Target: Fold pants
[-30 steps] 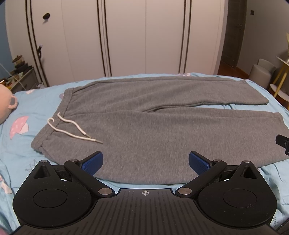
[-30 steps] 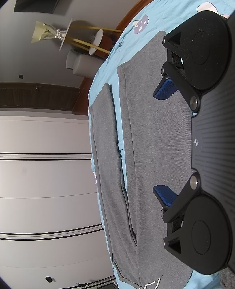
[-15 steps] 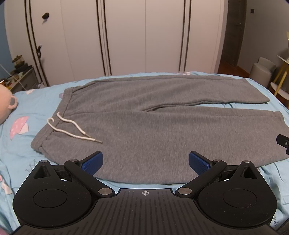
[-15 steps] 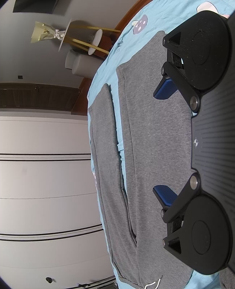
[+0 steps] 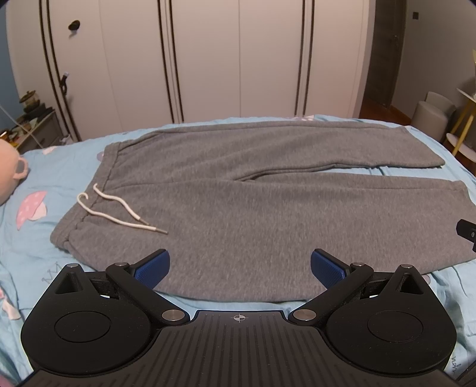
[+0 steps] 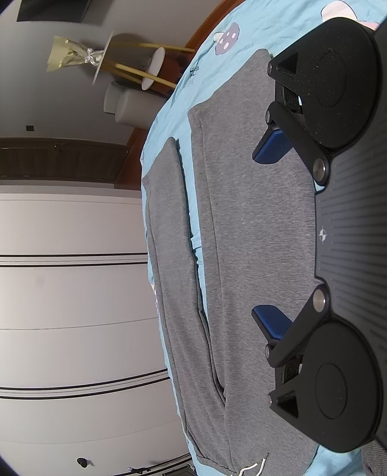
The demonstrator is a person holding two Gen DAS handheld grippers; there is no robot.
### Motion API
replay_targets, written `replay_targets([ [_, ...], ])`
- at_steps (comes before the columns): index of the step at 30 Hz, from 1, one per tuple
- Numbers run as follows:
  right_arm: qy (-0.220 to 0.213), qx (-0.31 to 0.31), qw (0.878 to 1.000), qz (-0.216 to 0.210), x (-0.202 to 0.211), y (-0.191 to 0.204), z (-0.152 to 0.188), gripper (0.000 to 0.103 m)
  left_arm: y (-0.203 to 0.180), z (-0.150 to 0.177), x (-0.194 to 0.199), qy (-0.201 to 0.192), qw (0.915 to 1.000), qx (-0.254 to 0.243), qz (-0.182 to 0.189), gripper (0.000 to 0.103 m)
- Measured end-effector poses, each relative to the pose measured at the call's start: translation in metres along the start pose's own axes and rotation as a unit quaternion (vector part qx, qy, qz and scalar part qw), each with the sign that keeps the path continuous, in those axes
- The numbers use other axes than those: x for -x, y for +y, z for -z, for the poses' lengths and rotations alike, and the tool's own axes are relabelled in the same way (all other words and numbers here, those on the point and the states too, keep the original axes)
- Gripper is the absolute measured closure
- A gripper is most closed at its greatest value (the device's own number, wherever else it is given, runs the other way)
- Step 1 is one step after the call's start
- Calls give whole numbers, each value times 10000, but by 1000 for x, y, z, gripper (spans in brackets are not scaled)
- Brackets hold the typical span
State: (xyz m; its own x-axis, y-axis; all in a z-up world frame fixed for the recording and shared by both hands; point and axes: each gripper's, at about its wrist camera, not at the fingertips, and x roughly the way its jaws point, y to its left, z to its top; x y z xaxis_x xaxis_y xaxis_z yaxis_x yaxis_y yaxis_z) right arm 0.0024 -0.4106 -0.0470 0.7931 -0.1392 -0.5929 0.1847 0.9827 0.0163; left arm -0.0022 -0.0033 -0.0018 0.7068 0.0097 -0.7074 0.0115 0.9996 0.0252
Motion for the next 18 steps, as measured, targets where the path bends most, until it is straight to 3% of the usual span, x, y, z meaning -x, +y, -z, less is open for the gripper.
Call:
replay_targets([
  [18, 14, -16, 10000, -1, -1, -2, 1, 2, -1, -4, -6, 46, 10000, -16, 3, 0],
])
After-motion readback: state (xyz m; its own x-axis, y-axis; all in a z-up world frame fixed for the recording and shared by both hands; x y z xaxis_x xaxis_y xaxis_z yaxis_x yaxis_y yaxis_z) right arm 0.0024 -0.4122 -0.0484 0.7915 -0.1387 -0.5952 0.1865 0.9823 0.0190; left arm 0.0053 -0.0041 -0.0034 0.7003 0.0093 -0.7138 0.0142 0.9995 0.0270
